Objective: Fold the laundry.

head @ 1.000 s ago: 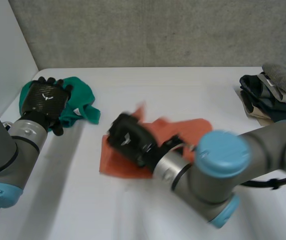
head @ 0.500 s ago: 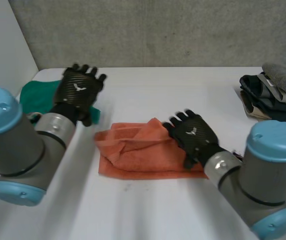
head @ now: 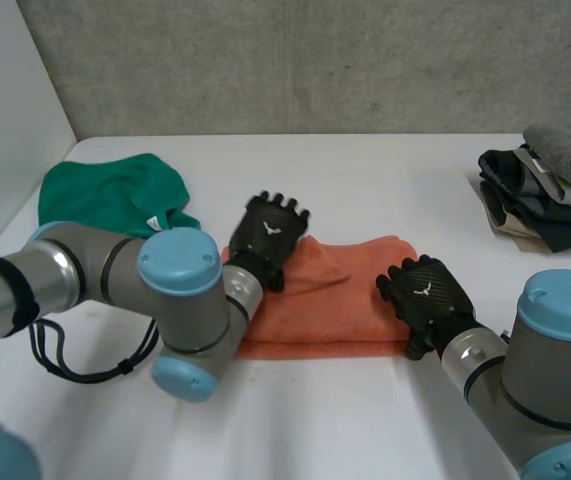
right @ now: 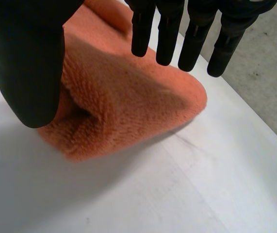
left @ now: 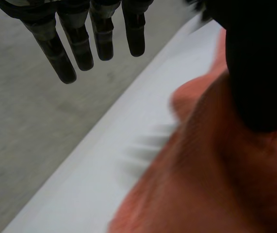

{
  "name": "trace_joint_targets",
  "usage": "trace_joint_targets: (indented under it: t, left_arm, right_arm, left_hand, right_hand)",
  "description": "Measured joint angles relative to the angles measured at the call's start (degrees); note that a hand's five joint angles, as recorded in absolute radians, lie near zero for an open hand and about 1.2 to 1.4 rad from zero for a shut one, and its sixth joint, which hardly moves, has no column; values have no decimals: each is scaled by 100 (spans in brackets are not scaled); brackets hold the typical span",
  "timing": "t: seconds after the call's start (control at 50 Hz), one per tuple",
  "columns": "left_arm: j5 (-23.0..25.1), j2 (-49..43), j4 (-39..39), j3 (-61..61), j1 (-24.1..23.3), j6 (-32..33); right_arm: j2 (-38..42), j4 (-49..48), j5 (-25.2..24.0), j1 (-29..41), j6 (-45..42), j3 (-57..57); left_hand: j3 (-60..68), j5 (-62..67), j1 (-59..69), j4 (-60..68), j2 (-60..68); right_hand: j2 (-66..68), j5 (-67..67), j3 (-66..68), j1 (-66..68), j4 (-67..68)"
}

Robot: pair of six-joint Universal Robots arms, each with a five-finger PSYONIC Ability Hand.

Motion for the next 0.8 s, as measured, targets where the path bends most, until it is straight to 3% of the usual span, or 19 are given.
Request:
trace_joint_targets:
  t: [0.1,0.2,0.38,0.44,0.56,0.8]
  left_arm:
    - [-946,-24,259,115,401,70]
    - [-1427,347,349,-311,595,157]
    - [-1316,1343,332,-1390,429,175]
    - [-1255,1767,325,-1716,362,156]
    - [-1211,2444,323,-2212,344,143]
    - [-1131,3370,324,-3064,576,130]
  right_arm:
    - [98,-112,215,19,-65,-9]
    - [131,-136,284,24,-102,-29]
    - [117,-114,276,-8,-121,-51]
    - [73,-80,273,-56,-152,-33]
    - [-140,40,286,-144,-565,74]
    - [-501,203,520,-437,-2605,-140]
  left_hand:
    - [45,63,19,61,45]
    - [45,56,16,55,44]
    - [-42,-141,-10,-81,-43]
    - [-92,-168,-60,-112,-83]
    - [-250,-347,-252,-292,-277]
    - [-370,-442,-253,-437,-423]
  right_hand:
    - [314,364,367,350,382]
    - [1101,943,1031,1027,1027]
    - [2851,2542,2757,2627,2757]
    - [4280,4002,4209,3627,4229]
    - [4337,4161,4438,3643,4493]
    - [4337,4162,4439,3643,4497]
